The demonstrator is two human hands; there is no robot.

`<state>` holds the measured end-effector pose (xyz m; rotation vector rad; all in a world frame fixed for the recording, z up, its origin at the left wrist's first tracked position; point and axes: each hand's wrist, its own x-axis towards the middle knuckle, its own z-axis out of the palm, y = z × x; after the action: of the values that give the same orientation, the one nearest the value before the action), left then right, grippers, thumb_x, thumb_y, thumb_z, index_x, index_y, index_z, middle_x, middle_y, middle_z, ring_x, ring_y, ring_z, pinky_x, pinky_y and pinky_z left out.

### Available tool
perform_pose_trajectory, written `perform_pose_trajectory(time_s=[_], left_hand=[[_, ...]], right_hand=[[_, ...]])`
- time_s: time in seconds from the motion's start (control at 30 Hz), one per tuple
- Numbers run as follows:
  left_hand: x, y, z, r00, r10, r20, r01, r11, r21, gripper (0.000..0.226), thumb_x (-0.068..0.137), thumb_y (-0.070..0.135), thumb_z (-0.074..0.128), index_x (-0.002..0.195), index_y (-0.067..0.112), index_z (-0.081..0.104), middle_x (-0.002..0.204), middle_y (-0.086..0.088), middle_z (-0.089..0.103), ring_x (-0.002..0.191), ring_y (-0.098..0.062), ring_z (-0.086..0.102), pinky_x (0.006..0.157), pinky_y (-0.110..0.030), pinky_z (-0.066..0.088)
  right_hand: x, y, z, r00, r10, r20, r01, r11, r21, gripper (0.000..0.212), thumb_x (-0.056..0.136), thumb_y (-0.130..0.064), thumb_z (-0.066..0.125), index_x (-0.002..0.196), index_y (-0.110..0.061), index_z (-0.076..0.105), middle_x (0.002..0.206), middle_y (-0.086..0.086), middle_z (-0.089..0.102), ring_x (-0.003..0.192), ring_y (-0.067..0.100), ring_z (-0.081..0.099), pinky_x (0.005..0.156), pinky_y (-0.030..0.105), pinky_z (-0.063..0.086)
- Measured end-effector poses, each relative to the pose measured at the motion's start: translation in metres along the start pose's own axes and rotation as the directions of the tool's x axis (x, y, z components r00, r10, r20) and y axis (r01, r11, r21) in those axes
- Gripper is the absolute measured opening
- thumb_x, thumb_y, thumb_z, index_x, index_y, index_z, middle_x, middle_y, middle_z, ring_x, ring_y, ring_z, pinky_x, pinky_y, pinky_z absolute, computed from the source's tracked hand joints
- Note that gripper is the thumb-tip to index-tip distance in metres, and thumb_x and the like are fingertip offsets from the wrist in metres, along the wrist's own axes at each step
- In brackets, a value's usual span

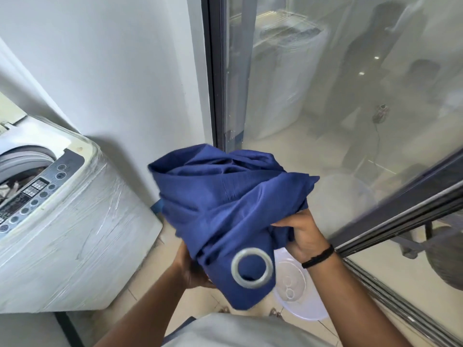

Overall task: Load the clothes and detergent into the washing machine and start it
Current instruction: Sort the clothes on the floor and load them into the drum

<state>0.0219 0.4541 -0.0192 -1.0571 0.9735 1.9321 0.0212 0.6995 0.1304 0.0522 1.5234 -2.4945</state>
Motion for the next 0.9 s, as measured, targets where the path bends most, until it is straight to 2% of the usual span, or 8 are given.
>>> perform_pose_trajectory(time_s=[0.13,0.23,0.33,0.4,0.53,0.67,0.8,0.9], left_hand=[[0.006,0.042,0.004,0.935,0.351,-0.044,-0.353,0.934,-0.052,0.079,0.087,0.078,0.044,0.099,0.006,0.073,0.098,-0.035,0.066,0.078,-0.033,0.067,0.088,-0.057,0.049],[-0.017,0.081,0.027,0.896,0.432,0.102,-0.425,0.902,-0.082,0.089,0.078,0.085,0.052,0.124,0.010,0.068,0.127,-0.022,0.064,0.110,-0.034,0.066,0.107,-0.054,0.043],[-0.046,0.094,0.062,0.827,0.503,0.253,-0.534,0.842,0.073,0.061,0.087,0.057,0.066,0.125,0.009,0.067,0.125,-0.013,0.070,0.121,-0.031,0.063,0.101,-0.044,0.048],[-0.061,0.089,0.085,0.744,0.570,0.348,-0.659,0.713,0.242,0.046,0.088,0.038,0.072,0.123,0.009,0.066,0.121,-0.012,0.071,0.119,-0.030,0.064,0.098,-0.044,0.052],[-0.087,0.047,0.118,0.654,0.544,0.526,-0.751,0.377,0.543,0.027,0.086,0.014,0.077,0.109,0.023,0.067,0.101,0.008,0.076,0.106,-0.014,0.070,0.080,-0.016,0.054],[-0.106,0.027,0.129,0.617,0.412,0.670,-0.786,0.275,0.554,0.041,0.082,-0.004,0.075,0.104,0.027,0.061,0.088,0.032,0.072,0.096,0.008,0.066,0.078,-0.005,0.048],[-0.119,0.044,0.124,0.599,0.150,0.787,-0.797,0.015,0.604,0.062,0.057,0.015,0.096,0.112,0.017,0.067,0.103,0.006,0.075,0.104,-0.006,0.068,0.088,-0.021,0.054],[-0.111,0.048,0.119,0.700,0.272,0.660,-0.585,-0.313,0.749,0.046,0.057,0.039,0.091,0.094,0.028,0.066,0.089,0.011,0.066,0.097,-0.017,0.067,0.082,-0.019,0.049]], right_hand=[[-0.009,-0.008,-0.021,0.983,0.113,0.143,-0.088,0.982,-0.169,0.060,0.031,-0.004,0.077,0.090,-0.009,0.069,0.072,0.005,0.072,0.069,0.015,0.069,0.058,0.025,0.055],[-0.005,0.003,-0.041,0.948,0.226,0.222,-0.044,0.788,-0.614,0.084,0.040,-0.004,0.089,0.118,-0.013,0.059,0.109,0.010,0.071,0.108,0.028,0.066,0.093,0.049,0.054],[-0.004,0.020,-0.043,0.952,0.281,0.121,-0.035,0.493,-0.869,0.092,0.041,-0.013,0.094,0.118,-0.040,0.053,0.108,-0.008,0.069,0.104,0.015,0.066,0.089,0.044,0.055],[-0.003,0.025,-0.039,0.956,0.280,0.087,-0.038,0.411,-0.911,0.089,0.040,-0.021,0.094,0.114,-0.045,0.049,0.105,-0.010,0.069,0.098,0.012,0.066,0.084,0.042,0.057],[-0.001,0.026,-0.031,0.986,0.156,0.057,-0.012,0.408,-0.913,0.085,0.042,-0.034,0.092,0.114,-0.041,0.047,0.098,-0.011,0.068,0.090,0.015,0.066,0.076,0.043,0.057],[-0.006,0.025,-0.021,0.989,-0.149,0.028,0.087,0.410,-0.908,0.078,0.056,-0.027,0.084,0.121,-0.035,0.042,0.089,-0.011,0.067,0.076,0.018,0.065,0.061,0.043,0.055],[-0.008,0.022,-0.016,0.971,-0.234,-0.044,0.094,0.546,-0.832,0.082,0.058,-0.018,0.090,0.121,-0.033,0.040,0.088,-0.011,0.068,0.073,0.010,0.066,0.058,0.036,0.055],[-0.005,0.020,-0.012,0.972,-0.227,-0.052,0.093,0.581,-0.809,0.088,0.058,-0.016,0.093,0.120,-0.035,0.035,0.091,-0.011,0.066,0.075,0.009,0.067,0.061,0.038,0.057]])
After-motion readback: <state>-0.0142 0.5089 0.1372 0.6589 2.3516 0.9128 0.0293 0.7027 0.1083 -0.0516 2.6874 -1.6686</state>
